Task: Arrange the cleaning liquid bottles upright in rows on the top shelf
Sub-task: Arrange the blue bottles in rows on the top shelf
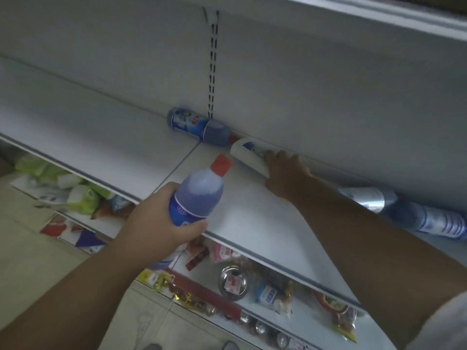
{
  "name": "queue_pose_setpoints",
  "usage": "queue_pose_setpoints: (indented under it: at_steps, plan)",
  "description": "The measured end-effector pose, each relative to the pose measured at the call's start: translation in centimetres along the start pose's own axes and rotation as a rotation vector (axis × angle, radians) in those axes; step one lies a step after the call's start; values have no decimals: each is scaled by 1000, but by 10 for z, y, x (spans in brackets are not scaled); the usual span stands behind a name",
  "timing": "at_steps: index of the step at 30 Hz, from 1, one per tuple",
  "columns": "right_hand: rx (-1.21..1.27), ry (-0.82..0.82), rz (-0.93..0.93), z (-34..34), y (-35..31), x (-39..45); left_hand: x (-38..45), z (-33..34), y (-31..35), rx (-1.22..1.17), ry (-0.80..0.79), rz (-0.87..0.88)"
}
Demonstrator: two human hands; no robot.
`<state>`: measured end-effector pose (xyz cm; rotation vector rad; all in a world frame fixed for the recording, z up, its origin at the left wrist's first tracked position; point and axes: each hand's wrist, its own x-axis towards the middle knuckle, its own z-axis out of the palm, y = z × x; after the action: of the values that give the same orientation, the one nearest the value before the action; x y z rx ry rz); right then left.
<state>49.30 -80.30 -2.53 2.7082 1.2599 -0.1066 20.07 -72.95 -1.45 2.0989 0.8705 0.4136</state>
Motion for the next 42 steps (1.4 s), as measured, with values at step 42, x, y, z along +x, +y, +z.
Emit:
queue_pose_setpoints:
  at_steps: [42]
  plan:
    - [1662,499,16,-120,-126,-371,-125,-115,55,-655,-165,309]
